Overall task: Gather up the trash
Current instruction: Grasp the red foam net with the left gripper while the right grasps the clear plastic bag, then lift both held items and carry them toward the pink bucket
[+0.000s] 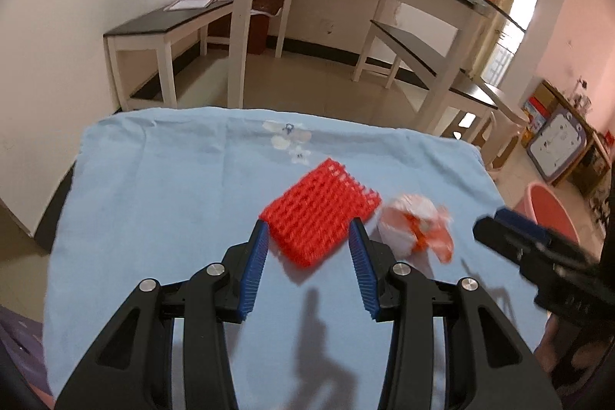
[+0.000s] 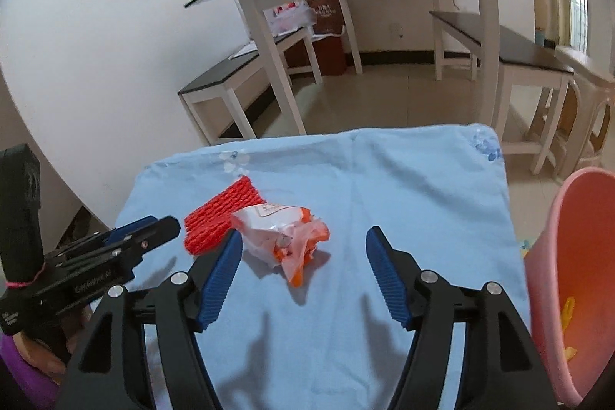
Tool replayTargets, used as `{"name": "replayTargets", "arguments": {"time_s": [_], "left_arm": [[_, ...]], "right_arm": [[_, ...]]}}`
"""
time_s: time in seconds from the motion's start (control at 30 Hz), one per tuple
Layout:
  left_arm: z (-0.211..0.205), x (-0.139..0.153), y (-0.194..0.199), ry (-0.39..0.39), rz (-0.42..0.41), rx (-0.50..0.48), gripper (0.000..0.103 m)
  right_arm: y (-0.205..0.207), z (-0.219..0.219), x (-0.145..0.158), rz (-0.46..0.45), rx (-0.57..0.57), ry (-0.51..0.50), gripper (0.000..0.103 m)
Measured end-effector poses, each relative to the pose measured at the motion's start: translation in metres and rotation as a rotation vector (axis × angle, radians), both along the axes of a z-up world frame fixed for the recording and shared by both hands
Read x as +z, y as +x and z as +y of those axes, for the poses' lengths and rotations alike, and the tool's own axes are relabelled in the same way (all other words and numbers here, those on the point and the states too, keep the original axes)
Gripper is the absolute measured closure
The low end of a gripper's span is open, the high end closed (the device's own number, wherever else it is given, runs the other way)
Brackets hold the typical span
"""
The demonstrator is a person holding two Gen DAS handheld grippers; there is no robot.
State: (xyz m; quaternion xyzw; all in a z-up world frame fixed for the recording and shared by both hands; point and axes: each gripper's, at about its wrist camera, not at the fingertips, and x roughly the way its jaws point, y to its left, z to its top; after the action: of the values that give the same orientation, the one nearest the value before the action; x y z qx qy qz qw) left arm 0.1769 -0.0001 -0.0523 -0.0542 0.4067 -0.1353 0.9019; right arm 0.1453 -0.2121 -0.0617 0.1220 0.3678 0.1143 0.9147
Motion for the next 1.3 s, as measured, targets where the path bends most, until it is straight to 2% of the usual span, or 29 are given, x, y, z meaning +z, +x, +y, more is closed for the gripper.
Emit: {"name": "replayTargets", "arguments": {"time_s": [0.13,0.3,0.43,0.47,0.53,0.57,0.6,0.67,0.9,1.3], "left_arm": [[0.001,-0.010,0.025,-0.005,0.034,0.037,0.060],[-0.008,-0.029,0.044,0.033,0.087,0.026,0.060],[-0.014,-0.034,0.039,0.073,0.057,0.023,0.060],[-0.014,-0.034,0.038,0.073,0.054,0.025,0.060],[-0.014,-0.034,0.035,0.066,0.049,0.033,0.061],[-0.014,-0.033,0.033,0.066,0.047,0.033,0.071],[-0.015,-0.033,0.031,0.074,0.041,0.036,0.073],[-0.015,-0.031,0.026,0.076,0.033,0.042,0.089],[-0.008,-0.018,0.004,0.012,0.037,0.051,0.093],[0.003,0.013,-0.062,-0.039,-0.001,0.095,0.093]], "right_arm": [[0.012,-0.005,-0.010,0.034,0.003,0.062,0.036],[0.025,-0.003,-0.025,0.073,0.018,0.065,0.035],[0.034,0.000,-0.035,0.098,0.044,0.081,0.035],[0.036,0.002,-0.036,0.103,0.056,0.087,0.039],[0.038,0.004,-0.039,0.108,0.075,0.090,0.053],[0.039,0.007,-0.039,0.111,0.086,0.081,0.067],[0.039,0.008,-0.039,0.110,0.094,0.079,0.068],[0.037,0.009,-0.038,0.097,0.095,0.076,0.072],[0.020,0.007,-0.026,0.066,0.090,0.077,0.073],[-0.052,0.014,0.005,-0.014,0.105,-0.018,0.073]]}}
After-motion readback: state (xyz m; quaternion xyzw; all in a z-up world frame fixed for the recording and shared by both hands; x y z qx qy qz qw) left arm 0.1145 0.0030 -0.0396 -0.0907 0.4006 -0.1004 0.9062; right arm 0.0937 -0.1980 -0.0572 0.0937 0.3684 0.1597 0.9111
